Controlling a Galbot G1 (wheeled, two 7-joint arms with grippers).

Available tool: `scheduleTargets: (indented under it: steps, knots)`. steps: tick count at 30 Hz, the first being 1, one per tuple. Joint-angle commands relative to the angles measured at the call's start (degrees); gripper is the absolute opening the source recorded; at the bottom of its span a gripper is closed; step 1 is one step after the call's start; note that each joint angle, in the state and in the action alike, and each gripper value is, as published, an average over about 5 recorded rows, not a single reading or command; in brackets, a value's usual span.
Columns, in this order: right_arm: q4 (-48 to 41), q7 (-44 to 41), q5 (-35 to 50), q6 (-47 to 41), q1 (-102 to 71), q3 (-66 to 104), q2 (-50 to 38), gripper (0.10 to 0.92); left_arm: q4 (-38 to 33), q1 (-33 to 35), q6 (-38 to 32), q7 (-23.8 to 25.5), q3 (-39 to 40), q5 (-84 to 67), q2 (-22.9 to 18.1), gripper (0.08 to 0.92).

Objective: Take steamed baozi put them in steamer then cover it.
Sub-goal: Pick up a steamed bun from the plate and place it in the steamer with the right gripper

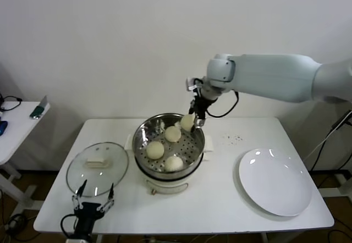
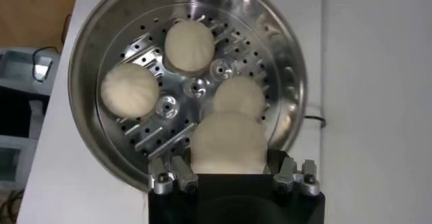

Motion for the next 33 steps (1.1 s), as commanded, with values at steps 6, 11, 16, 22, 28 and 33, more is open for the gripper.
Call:
scheduleTargets:
  steps: [6,11,16,22,28,33]
  knots:
    - [-1.5,0.87,0.11,-0.87,-5.26,-3.5,5.96,0.716,1.4,-1.71,0.28,0.08,0.11,-0.98,0.56,0.823]
    - [-1.91,0.67,-1.16,-0.75,-6.31,-3.78,5.92,0.721,1.81,-2.3,0.3,0.15,0.2,-1.38,0.61,0.823]
    - [-2.24,1.15,-2.12,-0.9,-7.24,-3.05,5.96,0.722,2.23,-2.96,0.17,0.21,0.27,-1.54,0.69,0.823]
    - [-2.5,1.57,-3.2,-1.3,-7.56,-2.48,6.15,0.769,2.32,-2.95,0.03,0.21,0.32,-1.71,0.7,0.823]
    - [-1.76,0.47,-2.81,-1.16,-5.55,-1.18,4.89,0.821,2.6,-2.51,-0.32,0.13,-0.01,-1.98,0.81,0.823]
    - [-0.22,-1.44,-2.27,0.36,-2.15,0.29,1.67,0.823,2.44,-2.25,-0.36,0.08,-0.51,-2.24,1.01,0.823]
